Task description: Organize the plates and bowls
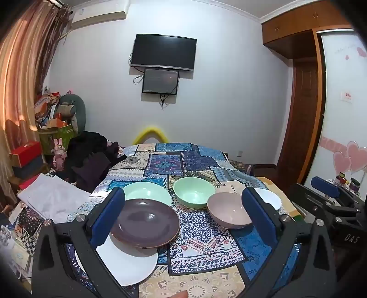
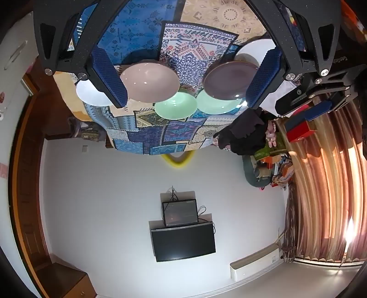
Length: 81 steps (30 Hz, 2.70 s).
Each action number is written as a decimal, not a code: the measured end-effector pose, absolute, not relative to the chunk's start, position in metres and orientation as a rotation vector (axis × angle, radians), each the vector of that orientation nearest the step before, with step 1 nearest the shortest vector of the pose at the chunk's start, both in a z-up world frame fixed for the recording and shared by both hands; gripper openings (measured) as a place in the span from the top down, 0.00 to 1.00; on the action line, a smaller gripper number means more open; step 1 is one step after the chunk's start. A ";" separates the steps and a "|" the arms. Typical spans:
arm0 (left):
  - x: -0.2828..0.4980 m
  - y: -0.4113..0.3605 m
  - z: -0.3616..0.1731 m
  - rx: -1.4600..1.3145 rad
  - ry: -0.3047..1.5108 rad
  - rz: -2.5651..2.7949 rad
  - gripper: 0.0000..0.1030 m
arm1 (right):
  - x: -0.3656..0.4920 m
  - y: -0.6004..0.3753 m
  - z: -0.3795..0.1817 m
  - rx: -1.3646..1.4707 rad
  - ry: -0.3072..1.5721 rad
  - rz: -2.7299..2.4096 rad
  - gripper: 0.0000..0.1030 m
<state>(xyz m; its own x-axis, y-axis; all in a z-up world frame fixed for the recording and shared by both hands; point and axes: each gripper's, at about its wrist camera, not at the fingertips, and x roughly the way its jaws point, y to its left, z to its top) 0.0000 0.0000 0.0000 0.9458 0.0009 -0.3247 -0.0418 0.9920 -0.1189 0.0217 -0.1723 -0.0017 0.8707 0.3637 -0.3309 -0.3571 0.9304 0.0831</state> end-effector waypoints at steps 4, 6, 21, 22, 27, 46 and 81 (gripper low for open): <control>0.000 0.002 0.000 -0.138 0.330 0.018 0.00 | 0.021 -0.171 -0.002 0.007 0.349 0.374 0.00; -0.001 0.003 0.003 -0.124 0.326 0.010 0.00 | 0.021 -0.170 -0.001 0.005 0.349 0.376 0.00; 0.001 -0.001 0.002 -0.107 0.340 0.009 0.00 | 0.020 -0.168 -0.002 0.004 0.355 0.380 0.00; 0.001 -0.001 0.001 -0.109 0.340 0.009 0.00 | 0.020 -0.168 -0.002 0.004 0.356 0.380 0.00; 0.003 0.001 0.000 -0.113 0.341 0.011 0.00 | 0.021 -0.168 -0.003 0.003 0.356 0.380 0.00; 0.005 0.005 -0.005 -0.127 0.348 0.014 0.00 | 0.021 -0.165 -0.001 0.001 0.359 0.382 0.00; 0.007 0.007 -0.005 -0.134 0.354 0.018 0.00 | 0.023 -0.163 -0.003 -0.016 0.356 0.383 0.00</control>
